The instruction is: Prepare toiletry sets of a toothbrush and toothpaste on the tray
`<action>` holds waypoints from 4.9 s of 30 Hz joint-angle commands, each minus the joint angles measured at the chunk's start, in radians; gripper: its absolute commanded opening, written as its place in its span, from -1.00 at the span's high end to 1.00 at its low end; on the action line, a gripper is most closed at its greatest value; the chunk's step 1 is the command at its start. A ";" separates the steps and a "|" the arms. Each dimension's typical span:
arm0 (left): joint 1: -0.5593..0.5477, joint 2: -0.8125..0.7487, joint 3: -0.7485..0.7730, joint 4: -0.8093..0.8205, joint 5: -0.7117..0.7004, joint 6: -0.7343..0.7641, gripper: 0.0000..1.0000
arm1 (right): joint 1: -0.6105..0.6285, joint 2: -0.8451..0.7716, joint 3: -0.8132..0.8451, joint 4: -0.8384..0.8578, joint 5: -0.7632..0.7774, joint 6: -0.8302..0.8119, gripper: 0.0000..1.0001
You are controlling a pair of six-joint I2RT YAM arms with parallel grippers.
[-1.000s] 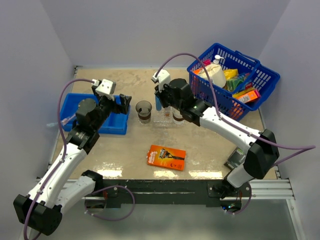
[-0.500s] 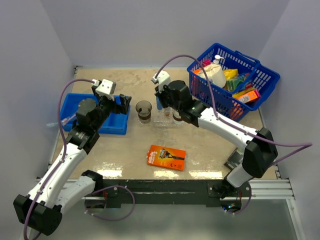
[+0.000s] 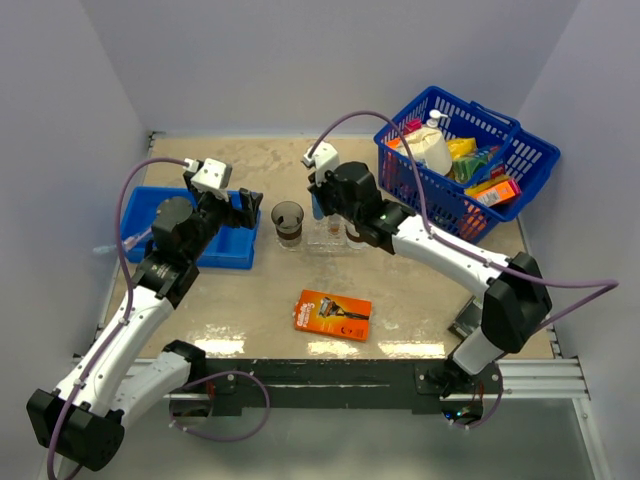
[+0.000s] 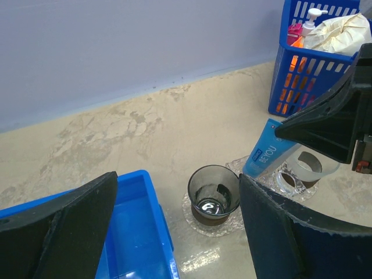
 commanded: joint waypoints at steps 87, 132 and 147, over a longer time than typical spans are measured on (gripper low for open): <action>0.007 0.003 0.018 0.013 -0.006 0.029 -0.77 | 0.005 0.059 -0.062 0.169 0.030 0.064 0.07; 0.007 0.029 0.017 0.013 0.008 0.024 -0.77 | 0.041 -0.001 -0.187 -0.104 -0.075 -0.028 -0.04; 0.007 0.035 0.018 0.013 0.006 0.026 -0.77 | 0.041 0.035 -0.182 -0.098 -0.022 -0.056 0.03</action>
